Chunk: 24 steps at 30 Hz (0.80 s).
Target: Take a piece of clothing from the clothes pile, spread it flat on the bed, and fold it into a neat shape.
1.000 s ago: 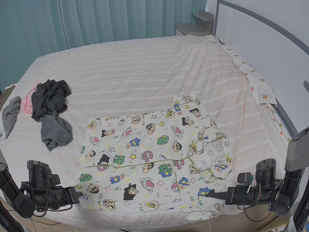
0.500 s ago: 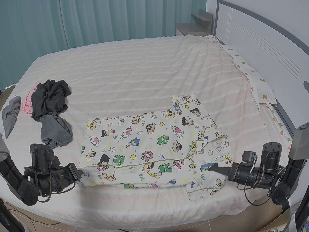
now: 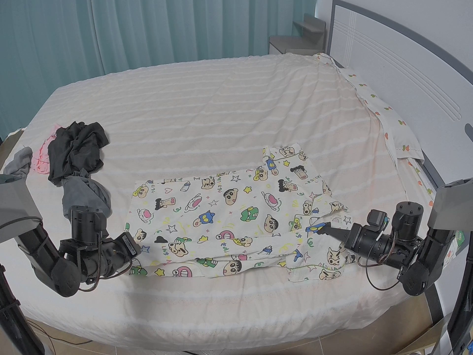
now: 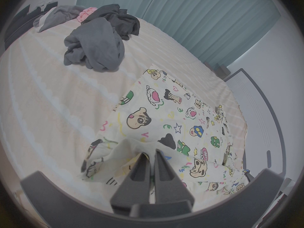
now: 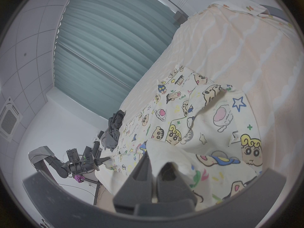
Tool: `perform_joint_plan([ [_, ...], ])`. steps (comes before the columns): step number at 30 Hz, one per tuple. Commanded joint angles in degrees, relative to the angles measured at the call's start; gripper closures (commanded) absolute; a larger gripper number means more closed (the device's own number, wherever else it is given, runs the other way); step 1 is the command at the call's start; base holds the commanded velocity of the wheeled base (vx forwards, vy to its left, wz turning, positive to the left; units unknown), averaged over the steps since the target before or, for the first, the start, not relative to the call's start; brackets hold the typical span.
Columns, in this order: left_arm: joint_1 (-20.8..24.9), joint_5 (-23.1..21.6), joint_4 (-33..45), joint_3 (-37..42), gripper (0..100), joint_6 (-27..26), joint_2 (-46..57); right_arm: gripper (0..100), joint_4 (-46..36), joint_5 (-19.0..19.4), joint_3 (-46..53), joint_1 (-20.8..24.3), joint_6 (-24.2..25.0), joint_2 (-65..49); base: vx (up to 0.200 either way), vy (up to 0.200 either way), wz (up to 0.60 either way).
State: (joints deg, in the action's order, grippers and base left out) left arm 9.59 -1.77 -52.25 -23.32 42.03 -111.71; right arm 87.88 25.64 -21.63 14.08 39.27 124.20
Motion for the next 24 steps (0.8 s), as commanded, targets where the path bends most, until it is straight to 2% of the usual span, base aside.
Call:
perform_joint_plan([
  [1,2.1,1.77,-0.13,-3.05,100,0.07,-3.95,100,0.27,0.82,-1.14,-0.37,0.02,3.24,0.0,0.0,0.0],
  [3,2.89,2.73,-0.13,-4.36,100,0.33,-4.92,100,0.36,0.99,-1.84,-0.37,-0.07,4.21,0.0,0.0,0.0],
  [4,2.97,2.82,-0.13,-4.54,0,0.51,-5.0,100,0.36,0.99,-1.93,-0.37,-0.15,4.3,0.0,0.0,0.0],
  [6,3.5,4.4,-0.13,-6.56,0,3.58,-5.27,100,0.54,0.99,-2.98,-0.81,-0.24,4.74,0.0,0.0,0.0],
  [7,3.5,5.02,-0.13,-7.18,0,4.81,-5.27,0,0.98,1.08,-3.33,-1.07,-0.15,4.91,0.0,0.0,0.0],
  [15,2.62,8.62,-1.01,-8.58,0,6.66,-5.71,0,1.85,1.08,-2.9,-2.48,-0.07,5.53,0.0,0.0,0.0],
  [24,1.66,9.33,-6.99,-9.02,0,6.22,-6.67,0,1.94,1.08,-3.16,-4.32,-0.15,6.85,0.0,0.0,0.0],
])
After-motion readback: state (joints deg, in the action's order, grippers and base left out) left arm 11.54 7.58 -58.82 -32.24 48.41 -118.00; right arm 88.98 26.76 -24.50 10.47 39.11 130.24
